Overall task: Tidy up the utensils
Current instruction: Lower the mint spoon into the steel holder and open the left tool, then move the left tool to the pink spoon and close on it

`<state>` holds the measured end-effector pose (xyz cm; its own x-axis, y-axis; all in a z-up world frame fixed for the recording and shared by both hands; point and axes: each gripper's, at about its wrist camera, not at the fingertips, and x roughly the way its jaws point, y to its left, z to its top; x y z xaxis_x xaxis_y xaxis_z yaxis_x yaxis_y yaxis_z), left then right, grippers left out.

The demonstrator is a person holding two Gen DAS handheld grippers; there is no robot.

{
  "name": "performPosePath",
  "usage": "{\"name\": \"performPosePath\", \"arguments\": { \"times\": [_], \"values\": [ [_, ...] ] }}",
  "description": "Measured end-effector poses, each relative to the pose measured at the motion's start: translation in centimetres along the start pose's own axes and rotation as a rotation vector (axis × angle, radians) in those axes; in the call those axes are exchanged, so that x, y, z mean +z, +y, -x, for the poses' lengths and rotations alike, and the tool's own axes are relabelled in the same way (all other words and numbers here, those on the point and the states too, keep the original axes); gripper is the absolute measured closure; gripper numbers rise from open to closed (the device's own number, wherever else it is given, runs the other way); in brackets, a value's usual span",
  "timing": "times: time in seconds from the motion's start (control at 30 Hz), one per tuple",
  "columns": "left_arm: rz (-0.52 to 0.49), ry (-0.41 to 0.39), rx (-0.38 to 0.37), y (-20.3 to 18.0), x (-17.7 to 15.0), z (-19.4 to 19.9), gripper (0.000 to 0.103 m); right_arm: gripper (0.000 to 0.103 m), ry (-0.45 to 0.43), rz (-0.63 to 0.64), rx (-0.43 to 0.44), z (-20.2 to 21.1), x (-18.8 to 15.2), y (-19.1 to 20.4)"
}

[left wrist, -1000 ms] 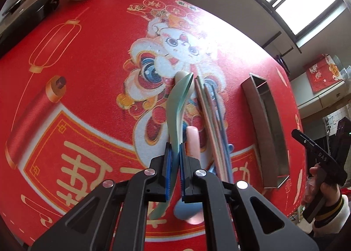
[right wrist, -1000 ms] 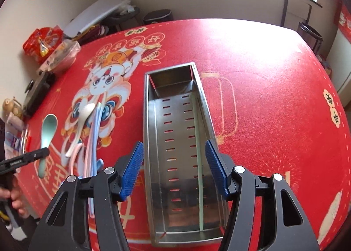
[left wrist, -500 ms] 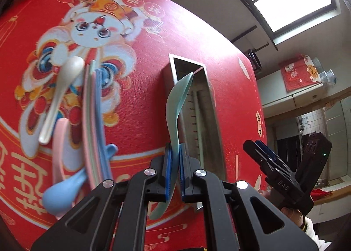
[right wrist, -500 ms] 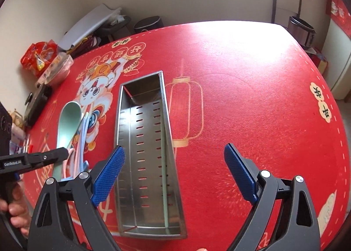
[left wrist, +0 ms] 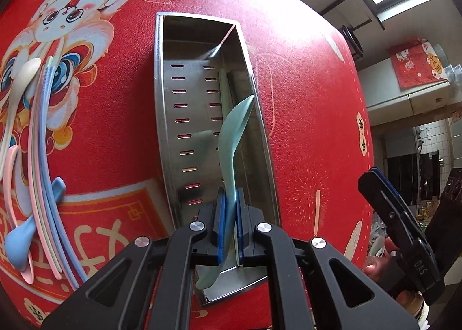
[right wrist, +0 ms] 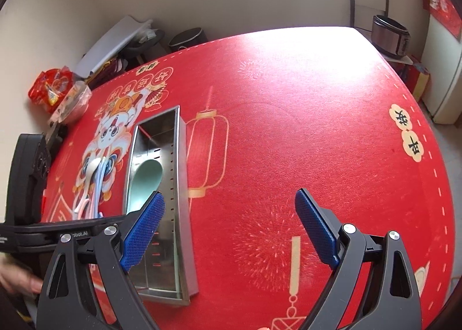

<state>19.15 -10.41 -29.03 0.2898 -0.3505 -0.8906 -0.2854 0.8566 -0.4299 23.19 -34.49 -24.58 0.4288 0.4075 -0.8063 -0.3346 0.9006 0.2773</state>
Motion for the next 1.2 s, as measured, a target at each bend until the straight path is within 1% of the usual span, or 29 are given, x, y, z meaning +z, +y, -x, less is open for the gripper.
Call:
{"name": "performPosePath", "arguments": {
  "times": [0.23, 0.47, 0.6, 0.73, 0.8, 0.9, 0.93, 1.0, 1.07, 1.13, 1.2],
  "values": [
    [-0.007, 0.056, 0.052, -0.8, 0.0, -2.3, 0.097, 0.015, -0.013, -0.031, 0.009, 0.7, -0.1, -1.5],
    [-0.047, 0.105, 0.048, -1.5, -0.3, -3.2, 0.096, 0.015, -0.012, -0.069, 0.003, 0.7, -0.5, -2.2],
    [-0.078, 0.092, 0.043, -1.7, -0.3, -2.5, 0.089, 0.015, -0.019, -0.081, 0.001, 1.1, -0.6, -2.0],
    [-0.126, 0.029, 0.034, -1.6, -0.4, -0.1, 0.084, 0.015, -0.035, -0.095, 0.001, 1.7, -0.5, -1.3],
    [-0.151, -0.029, 0.027, -1.2, -0.4, 1.7, 0.082, 0.015, -0.044, -0.104, 0.011, 1.8, -0.5, -0.7],
    [-0.155, -0.131, 0.019, 0.7, -0.6, 5.0, 0.075, 0.015, -0.05, -0.111, 0.037, 1.7, -0.2, 0.7],
    [-0.153, -0.165, 0.022, 1.6, -0.7, 6.1, 0.075, 0.015, -0.052, -0.11, 0.05, 1.6, -0.2, 1.4],
    [-0.148, -0.227, 0.044, 3.4, -1.2, 8.2, 0.074, 0.015, -0.054, -0.104, 0.074, 1.5, -0.1, 2.9],
    [-0.148, -0.282, 0.083, 5.7, -1.8, 10.3, 0.073, 0.015, -0.051, -0.091, 0.098, 1.1, -0.1, 4.7],
    [-0.142, -0.319, 0.131, 8.3, -2.5, 12.0, 0.073, 0.015, -0.045, -0.074, 0.119, 0.6, -0.1, 6.5],
    [-0.122, -0.335, 0.17, 11.3, -3.2, 13.6, 0.073, 0.015, -0.032, -0.057, 0.136, 0.1, -0.2, 8.2]
  ]
}}
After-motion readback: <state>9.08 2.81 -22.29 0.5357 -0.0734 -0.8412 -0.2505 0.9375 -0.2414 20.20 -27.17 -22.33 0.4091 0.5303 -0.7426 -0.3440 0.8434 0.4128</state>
